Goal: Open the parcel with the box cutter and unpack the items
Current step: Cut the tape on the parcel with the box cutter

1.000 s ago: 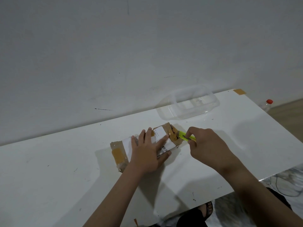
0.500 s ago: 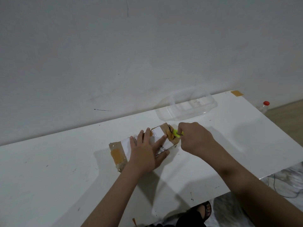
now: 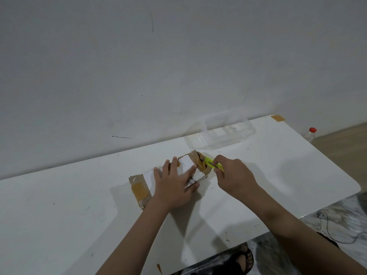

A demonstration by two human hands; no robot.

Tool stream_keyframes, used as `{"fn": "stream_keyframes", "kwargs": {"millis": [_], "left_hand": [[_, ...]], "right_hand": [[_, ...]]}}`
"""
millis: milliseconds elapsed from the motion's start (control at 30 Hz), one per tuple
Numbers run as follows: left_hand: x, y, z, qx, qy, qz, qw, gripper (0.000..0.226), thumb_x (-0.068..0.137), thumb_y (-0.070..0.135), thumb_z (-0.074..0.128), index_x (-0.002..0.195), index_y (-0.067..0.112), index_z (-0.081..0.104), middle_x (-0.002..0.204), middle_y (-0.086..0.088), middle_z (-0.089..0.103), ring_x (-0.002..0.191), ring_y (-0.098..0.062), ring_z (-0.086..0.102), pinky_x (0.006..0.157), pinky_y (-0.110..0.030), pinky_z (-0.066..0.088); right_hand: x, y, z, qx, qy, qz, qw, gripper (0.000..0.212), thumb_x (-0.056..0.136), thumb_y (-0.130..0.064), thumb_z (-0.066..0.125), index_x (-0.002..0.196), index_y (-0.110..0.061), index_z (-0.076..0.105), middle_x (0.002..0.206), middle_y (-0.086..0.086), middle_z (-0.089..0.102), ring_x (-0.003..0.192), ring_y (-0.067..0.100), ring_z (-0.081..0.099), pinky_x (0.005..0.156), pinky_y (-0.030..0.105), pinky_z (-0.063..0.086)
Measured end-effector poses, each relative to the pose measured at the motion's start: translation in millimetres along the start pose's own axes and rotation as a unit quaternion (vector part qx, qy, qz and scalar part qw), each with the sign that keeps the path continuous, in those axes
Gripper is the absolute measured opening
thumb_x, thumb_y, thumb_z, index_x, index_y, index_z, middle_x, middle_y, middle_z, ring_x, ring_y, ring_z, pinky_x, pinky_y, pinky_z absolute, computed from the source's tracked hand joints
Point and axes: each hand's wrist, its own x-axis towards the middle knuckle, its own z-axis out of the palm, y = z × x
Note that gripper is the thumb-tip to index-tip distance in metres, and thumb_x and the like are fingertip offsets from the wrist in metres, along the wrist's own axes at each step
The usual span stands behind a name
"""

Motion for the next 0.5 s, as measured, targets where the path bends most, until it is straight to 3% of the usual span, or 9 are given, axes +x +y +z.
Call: {"fn": "stream_keyframes", "kwargs": {"millis": [233,500], "left_hand": [[0.4,-1.5,-2.9,-0.020,0.005,-0.005,1.000,0.056,0.089,0.068,0.026,0.141,0.053,0.015,0.158,-0.012,0.001,0.144,-0.035,0.000,0.110,-0.061,0.002],[0.6,-3.0,-3.2,-0.020,0.005,-0.001,1.000,0.056,0.088,0.068,0.025,0.141,0.054,0.014,0.158,-0.012,0.002,0.144,-0.036,0.001,0.110,-0.062,0.003]], "right_hand": [[0.3,2.9,-17.2,0.003,-0.002,0.000,1.000,0.013,0.089,-0.021,0.055,0.100,-0.022,0.060,0.060,-0.009,0.041,0.051,0.007,0.038,0.044,0.024,0.024],[-5.8,1.9,-22.9,0.018,0.006,-0.001,1.000,0.012,0.087,-0.020,0.056,0.096,-0.024,0.062,0.056,-0.009,0.043,0.050,0.007,0.039,0.045,0.024,0.025]]}}
